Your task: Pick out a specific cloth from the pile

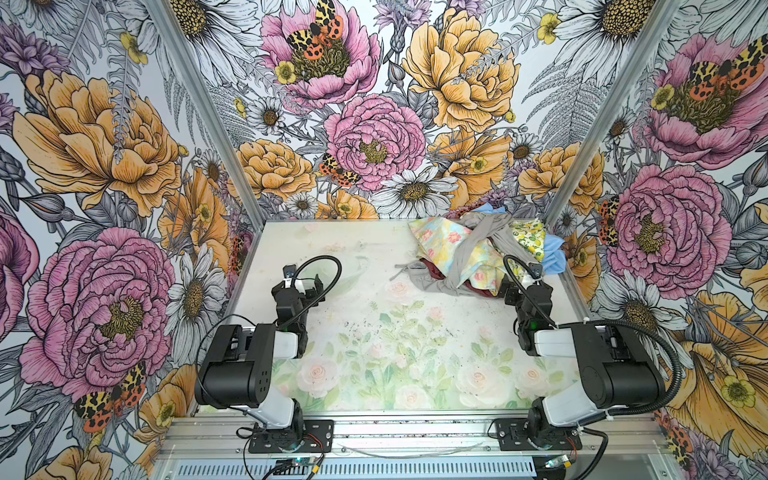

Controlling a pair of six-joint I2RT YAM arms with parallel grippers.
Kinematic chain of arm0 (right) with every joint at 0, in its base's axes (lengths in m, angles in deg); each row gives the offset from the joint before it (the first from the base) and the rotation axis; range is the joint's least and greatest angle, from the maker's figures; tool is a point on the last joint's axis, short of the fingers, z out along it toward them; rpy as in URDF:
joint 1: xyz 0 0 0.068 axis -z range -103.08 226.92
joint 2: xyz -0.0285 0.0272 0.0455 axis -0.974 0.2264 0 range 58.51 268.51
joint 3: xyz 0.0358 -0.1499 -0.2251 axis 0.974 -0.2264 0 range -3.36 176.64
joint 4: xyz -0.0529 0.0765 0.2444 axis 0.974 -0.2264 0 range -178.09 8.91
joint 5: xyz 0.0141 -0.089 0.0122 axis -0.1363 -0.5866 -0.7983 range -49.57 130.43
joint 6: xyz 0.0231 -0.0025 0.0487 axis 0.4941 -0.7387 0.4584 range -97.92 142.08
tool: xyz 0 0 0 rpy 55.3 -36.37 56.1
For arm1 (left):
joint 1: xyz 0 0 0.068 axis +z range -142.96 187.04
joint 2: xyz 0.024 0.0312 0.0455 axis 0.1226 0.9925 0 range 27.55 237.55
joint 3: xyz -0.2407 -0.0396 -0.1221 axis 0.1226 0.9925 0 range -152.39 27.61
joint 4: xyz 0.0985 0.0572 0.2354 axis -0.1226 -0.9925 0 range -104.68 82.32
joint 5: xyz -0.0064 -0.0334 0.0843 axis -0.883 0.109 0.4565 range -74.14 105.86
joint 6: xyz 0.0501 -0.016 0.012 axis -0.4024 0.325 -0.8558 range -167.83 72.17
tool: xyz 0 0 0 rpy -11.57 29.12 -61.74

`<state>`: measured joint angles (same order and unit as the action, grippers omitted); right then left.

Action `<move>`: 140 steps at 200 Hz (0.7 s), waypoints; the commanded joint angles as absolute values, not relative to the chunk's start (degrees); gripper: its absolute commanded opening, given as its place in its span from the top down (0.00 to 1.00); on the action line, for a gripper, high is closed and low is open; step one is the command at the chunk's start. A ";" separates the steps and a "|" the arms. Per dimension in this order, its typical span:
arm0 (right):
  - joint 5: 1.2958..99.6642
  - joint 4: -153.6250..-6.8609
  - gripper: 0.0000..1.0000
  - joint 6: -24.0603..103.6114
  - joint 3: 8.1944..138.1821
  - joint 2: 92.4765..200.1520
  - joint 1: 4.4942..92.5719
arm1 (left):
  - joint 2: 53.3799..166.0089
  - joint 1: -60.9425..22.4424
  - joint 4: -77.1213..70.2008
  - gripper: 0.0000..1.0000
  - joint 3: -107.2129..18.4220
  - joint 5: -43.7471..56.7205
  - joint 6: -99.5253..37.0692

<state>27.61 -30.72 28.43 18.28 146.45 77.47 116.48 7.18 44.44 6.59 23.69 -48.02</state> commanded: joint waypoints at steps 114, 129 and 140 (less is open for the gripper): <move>27.75 -28.93 0.01 27.98 17.99 146.57 76.92 | 116.40 5.96 45.52 0.01 5.63 25.07 -48.71; 25.70 -27.60 0.00 28.18 17.25 146.54 76.56 | 116.40 6.05 45.43 0.01 5.62 25.00 -48.65; 24.69 -24.44 0.01 27.84 15.32 146.36 76.02 | 116.31 6.05 45.42 0.01 5.72 25.00 -48.70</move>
